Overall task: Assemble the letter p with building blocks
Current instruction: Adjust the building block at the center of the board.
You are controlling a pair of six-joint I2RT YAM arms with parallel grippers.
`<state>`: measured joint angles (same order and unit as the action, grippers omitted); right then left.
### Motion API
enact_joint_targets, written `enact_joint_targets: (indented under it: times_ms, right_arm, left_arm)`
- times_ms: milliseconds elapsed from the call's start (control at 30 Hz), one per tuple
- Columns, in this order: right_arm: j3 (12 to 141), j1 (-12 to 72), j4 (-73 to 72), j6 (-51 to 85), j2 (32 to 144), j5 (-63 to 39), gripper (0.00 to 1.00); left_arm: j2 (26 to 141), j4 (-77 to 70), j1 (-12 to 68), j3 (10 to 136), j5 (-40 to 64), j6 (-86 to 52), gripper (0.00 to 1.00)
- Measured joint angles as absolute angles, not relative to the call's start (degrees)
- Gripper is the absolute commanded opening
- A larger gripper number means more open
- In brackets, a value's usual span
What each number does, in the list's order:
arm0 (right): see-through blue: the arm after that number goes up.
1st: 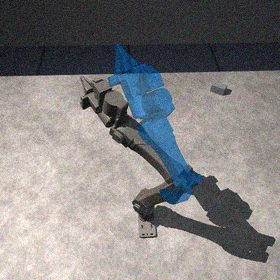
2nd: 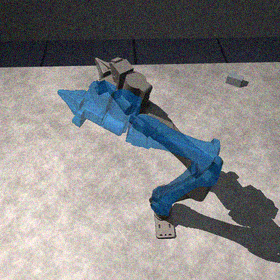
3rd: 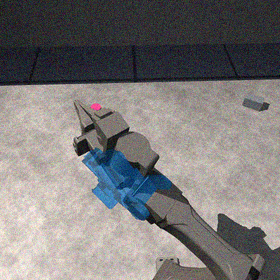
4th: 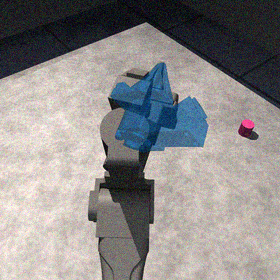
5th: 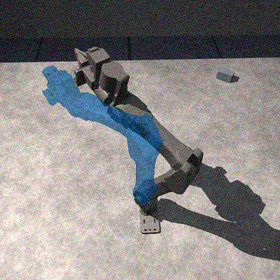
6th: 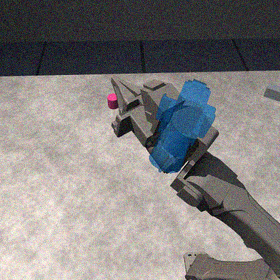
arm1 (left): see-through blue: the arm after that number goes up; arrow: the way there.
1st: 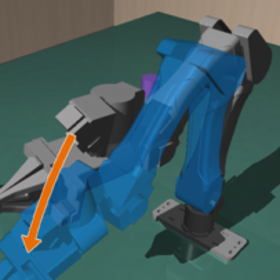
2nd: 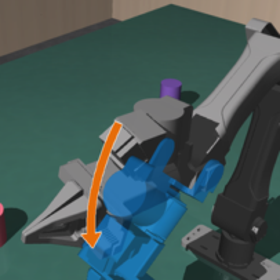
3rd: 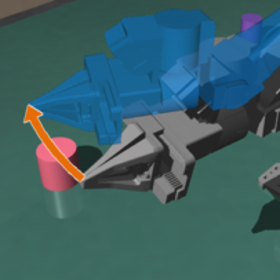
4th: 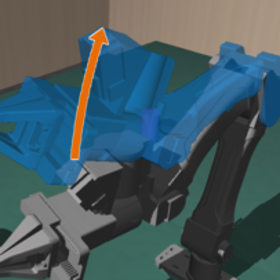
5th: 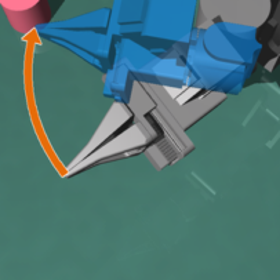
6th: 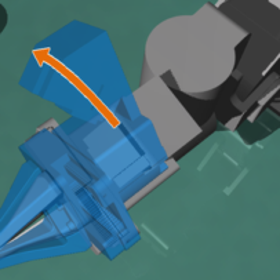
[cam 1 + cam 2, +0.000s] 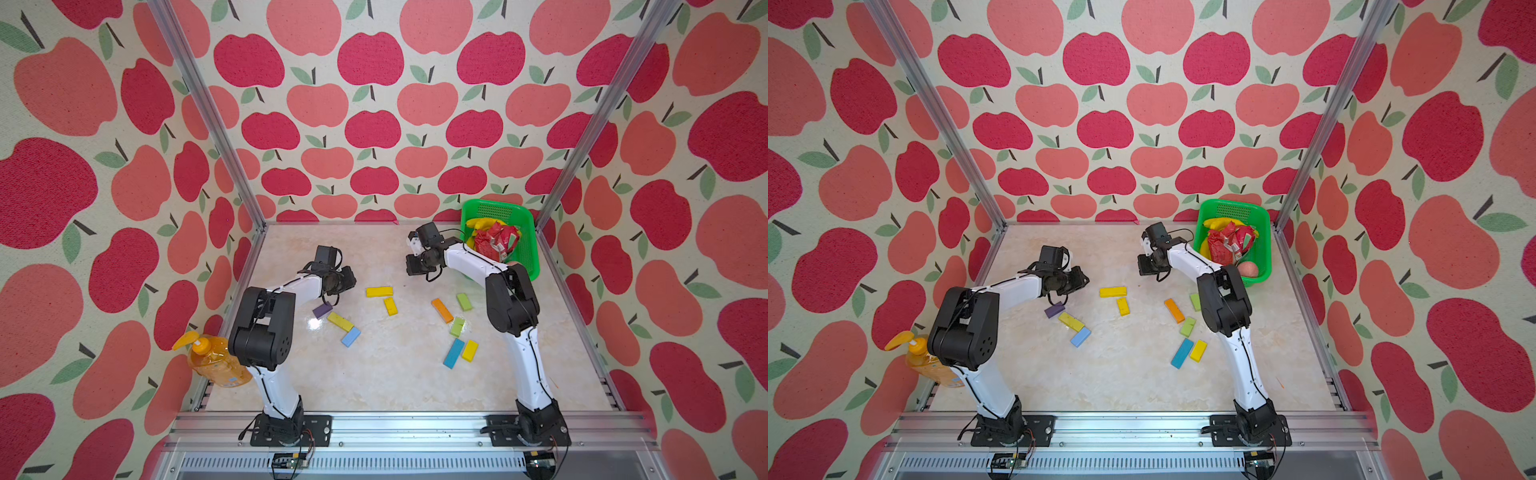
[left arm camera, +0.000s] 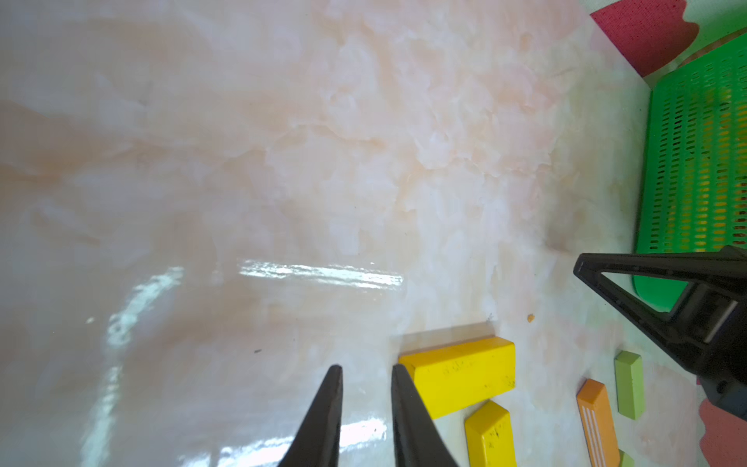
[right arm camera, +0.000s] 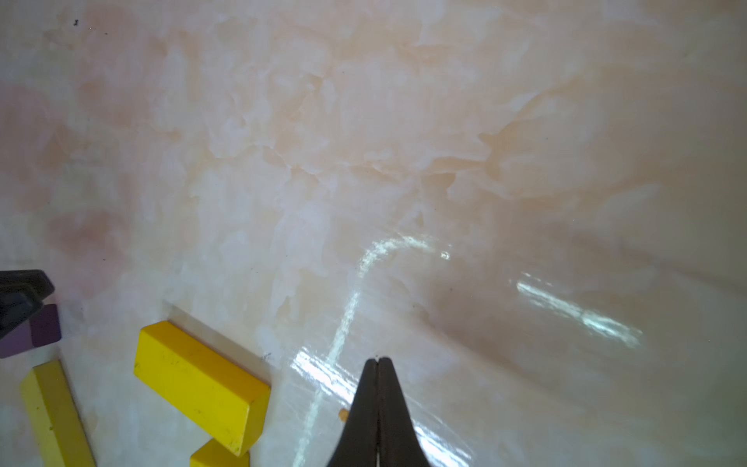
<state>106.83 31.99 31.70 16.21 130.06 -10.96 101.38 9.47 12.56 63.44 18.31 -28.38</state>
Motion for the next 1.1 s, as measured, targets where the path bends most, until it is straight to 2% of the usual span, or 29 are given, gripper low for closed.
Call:
enact_joint_targets:
  times_ms: [167, 267, 367, 500, 733, 1100]
  right_arm:
    - [101.82, 33.67, 34.65, 16.93, 122.72, -11.27, 0.04]
    - [100.36, 35.7, 36.14, 17.45, 121.6, -12.01, 0.0]
    - [97.93, 37.63, 36.45, 17.78, 121.6, -12.82, 0.0]
    - [92.9, 39.09, 36.07, 18.81, 121.51, -13.65, 0.0]
    - [89.82, 39.44, 35.97, 20.32, 121.49, -14.76, 0.0]
    - [90.89, 39.75, 36.58, 21.17, 121.82, -17.06, 0.0]
  left_arm:
    - [97.56, 20.62, 18.48, 69.73, 18.04, -27.9, 0.2]
    - [97.73, 24.32, 21.61, 68.84, 19.09, -28.58, 0.12]
    - [98.35, 26.09, 23.16, 65.8, 19.88, -29.58, 0.05]
    - [98.91, 27.73, 25.17, 63.57, 19.55, -30.96, 0.02]
    - [100.2, 27.94, 28.49, 63.61, 18.83, -32.14, 0.0]
    - [106.94, 28.53, 28.53, 67.18, 18.44, -32.27, 0.0]
